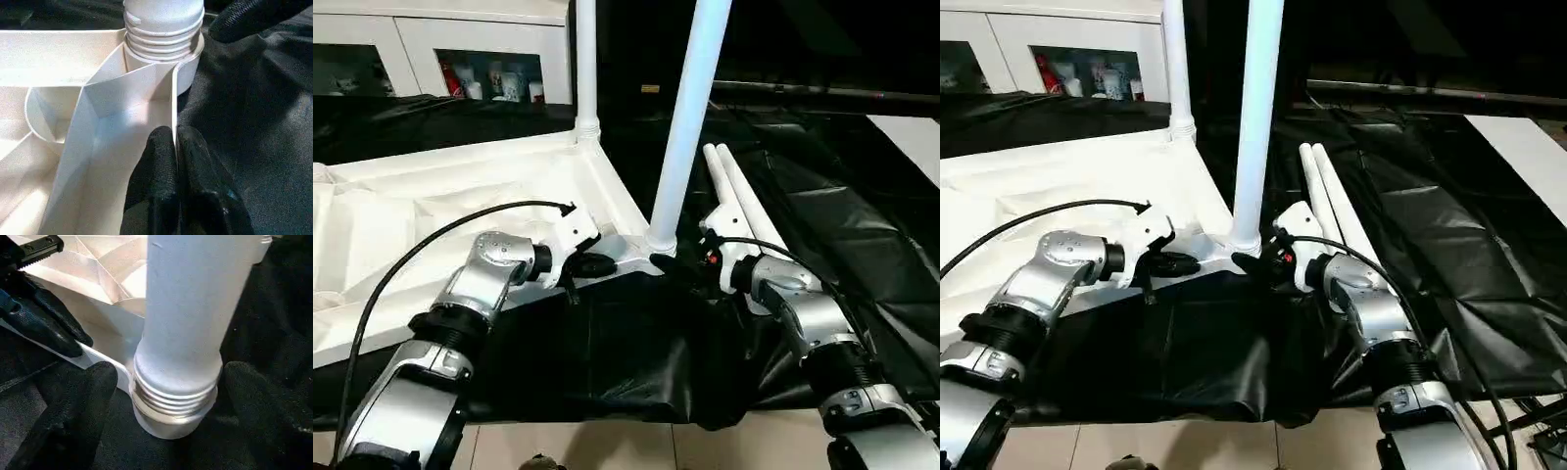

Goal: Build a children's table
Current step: Rotate leg to tighten

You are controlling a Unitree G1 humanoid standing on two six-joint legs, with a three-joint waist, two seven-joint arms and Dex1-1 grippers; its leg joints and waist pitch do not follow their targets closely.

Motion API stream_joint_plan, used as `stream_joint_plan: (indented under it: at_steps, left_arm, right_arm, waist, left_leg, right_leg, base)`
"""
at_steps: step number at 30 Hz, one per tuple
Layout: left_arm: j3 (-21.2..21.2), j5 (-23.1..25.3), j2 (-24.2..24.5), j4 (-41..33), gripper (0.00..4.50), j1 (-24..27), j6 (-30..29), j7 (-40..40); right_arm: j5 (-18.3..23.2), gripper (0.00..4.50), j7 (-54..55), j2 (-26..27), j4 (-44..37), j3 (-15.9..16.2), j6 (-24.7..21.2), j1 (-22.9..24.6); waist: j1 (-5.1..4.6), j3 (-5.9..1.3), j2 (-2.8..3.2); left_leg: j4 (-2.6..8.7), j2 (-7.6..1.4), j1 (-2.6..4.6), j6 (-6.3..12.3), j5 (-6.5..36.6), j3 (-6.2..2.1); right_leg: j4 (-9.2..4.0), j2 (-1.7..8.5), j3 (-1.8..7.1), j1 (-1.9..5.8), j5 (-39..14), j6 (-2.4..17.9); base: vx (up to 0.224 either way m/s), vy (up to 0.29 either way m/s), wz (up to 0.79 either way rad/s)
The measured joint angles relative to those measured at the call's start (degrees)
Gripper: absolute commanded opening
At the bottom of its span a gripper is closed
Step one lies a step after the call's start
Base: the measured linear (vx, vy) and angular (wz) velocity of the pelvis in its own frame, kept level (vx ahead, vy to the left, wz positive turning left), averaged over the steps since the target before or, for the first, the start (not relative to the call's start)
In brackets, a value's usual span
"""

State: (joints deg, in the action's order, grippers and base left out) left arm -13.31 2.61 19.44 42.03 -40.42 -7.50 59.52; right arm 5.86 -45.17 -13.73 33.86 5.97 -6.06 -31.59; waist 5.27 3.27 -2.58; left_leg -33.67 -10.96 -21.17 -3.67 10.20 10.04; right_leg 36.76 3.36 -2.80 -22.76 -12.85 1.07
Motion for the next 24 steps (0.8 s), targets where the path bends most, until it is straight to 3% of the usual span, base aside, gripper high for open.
stream_joint_plan:
  at_steps: [15, 24]
  left_arm:
    - [-0.34, 1.11, -0.48, 1.68, 0.47, -0.7, 0.24, -1.71]
    - [-0.32, 1.07, -0.34, 1.93, 0.01, -1.08, -0.41, -0.64]
  right_arm:
    - [-0.01, 3.87, 0.03, -0.09, 0.0, 0.16, 0.06, 0.0]
    - [-0.06, 3.87, 0.06, -0.09, 0.1, 0.26, 0.18, -0.03]
  waist:
    - [0.04, 0.0, 0.01]
    - [0.04, 0.0, 0.0]
  left_leg:
    - [-0.11, 0.0, 0.14, -0.27, 0.06, -0.03]
    - [-0.1, 0.0, 0.13, -0.27, 0.07, -0.03]
  right_leg:
    - [0.2, 0.01, 0.01, 0.11, 0.04, 0.03]
    - [0.2, 0.01, 0.01, 0.1, 0.04, 0.03]
  base:
    - [0.0, 0.0, 0.0]
    - [0.0, 0.0, 0.0]
